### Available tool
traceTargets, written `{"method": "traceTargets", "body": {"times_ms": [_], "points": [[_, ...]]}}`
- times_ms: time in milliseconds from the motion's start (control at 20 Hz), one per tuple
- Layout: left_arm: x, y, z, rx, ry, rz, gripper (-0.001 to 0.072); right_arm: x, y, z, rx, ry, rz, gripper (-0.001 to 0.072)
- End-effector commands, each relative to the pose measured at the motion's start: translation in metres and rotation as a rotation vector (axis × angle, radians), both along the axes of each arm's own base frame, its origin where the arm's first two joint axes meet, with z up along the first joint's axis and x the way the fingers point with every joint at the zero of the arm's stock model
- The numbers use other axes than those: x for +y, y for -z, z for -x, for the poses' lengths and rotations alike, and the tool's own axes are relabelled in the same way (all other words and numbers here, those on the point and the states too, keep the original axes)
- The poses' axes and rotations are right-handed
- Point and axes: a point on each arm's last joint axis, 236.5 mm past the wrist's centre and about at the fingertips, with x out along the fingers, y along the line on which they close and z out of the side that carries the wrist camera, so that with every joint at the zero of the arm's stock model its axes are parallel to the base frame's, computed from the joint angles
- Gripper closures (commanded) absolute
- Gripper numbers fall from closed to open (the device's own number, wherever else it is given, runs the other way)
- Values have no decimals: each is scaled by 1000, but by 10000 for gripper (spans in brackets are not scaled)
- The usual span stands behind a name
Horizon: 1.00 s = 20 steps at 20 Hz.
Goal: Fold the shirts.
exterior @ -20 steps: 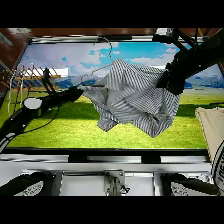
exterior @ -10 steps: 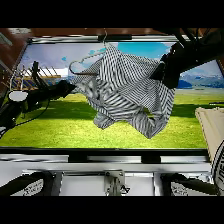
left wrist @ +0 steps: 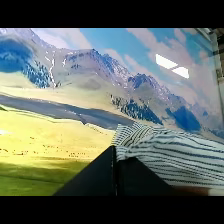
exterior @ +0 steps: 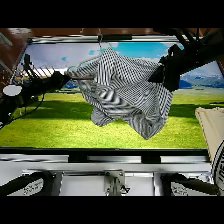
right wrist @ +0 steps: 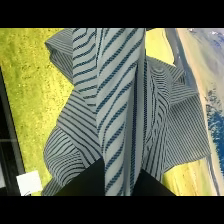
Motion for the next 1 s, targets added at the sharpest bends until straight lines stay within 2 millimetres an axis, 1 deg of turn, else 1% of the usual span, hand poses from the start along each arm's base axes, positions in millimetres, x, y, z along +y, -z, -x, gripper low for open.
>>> {"method": "traceTargets", "body": {"times_ms": [0,150,300,350,400,450,500,600,650,700,800,850,900,950], "points": [[5,-14,-1,-27,26,-6,651,-12,9,-3,4,16,59,648],[-3,-30,6,-71,91,-31,652,-13,16,-9,17,21,68,648],[-11,-35,16,-71,133,-27,652,-13,24,-14,36,24,70,648],[-13,-40,19,-80,140,-28,652,-12,27,-15,44,22,71,648],[-16,-49,21,-108,150,-33,651,-11,29,-15,52,22,72,648],[-21,-62,25,-150,165,-37,652,-11,32,-16,63,24,72,648],[-29,-83,29,-211,186,-36,651,-11,34,-17,72,27,72,647],[-46,-132,40,-339,226,-22,652,-7,36,-16,87,35,73,648],[-57,-161,48,-401,248,-7,651,-3,36,-15,94,42,71,648],[-71,-188,59,-459,282,0,651,2,36,-13,107,57,64,647],[-105,-233,89,-557,387,16,651,14,33,-17,128,131,28,647],[-121,-249,105,-594,440,23,651,17,30,-22,138,183,2,648],[-135,-260,121,-623,498,17,651,19,28,-26,151,232,-24,648],[-145,-262,134,-635,552,-9,651,19,25,-29,166,282,-44,647]]}}
